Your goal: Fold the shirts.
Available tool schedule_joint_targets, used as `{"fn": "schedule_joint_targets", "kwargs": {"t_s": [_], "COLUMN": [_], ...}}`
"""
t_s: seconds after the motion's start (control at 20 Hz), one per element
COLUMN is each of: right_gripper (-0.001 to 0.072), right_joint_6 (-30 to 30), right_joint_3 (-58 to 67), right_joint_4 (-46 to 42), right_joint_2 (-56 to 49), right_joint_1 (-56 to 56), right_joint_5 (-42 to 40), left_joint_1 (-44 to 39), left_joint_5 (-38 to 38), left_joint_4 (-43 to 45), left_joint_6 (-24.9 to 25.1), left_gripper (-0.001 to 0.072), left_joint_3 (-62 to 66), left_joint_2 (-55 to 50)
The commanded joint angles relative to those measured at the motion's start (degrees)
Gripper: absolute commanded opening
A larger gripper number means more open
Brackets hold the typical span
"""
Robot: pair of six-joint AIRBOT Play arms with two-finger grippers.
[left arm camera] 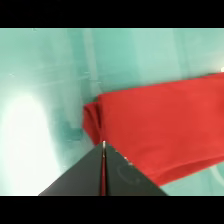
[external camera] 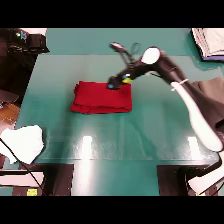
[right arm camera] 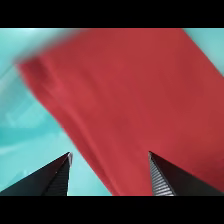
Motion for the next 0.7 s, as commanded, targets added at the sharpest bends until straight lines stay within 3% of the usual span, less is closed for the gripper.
{"fn": "schedule_joint_targets", "kwargs": {"t_s": [0.0,0.1,0.3,0.65], "right_gripper": [0.0560,0.0655,0.0653,0.0649], "right_joint_6": [4.6,5.3,4.1,-0.3], "right_joint_3": [-14.3,-20.8,-26.2,-24.2], "right_joint_4": [1.1,9.1,18.5,31.6], "right_joint_2": [5.6,6.4,3.1,-6.3], "right_joint_1": [-11.6,-16.7,-18.7,-11.0], "right_joint_5": [1.3,-2.4,-6.6,-8.8], "left_joint_1": [0.1,0.1,0.1,0.1], "left_joint_5": [-0.2,0.0,0.1,0.0], "left_joint_4": [-2.9,-2.9,-3.0,-3.1], "left_joint_6": [0.0,0.0,0.0,0.0], "left_gripper": [0.0027,0.0027,0.0026,0.0027], "left_joint_3": [0.0,0.0,0.0,0.0], "left_joint_2": [-0.3,-0.3,-0.3,-0.3]}}
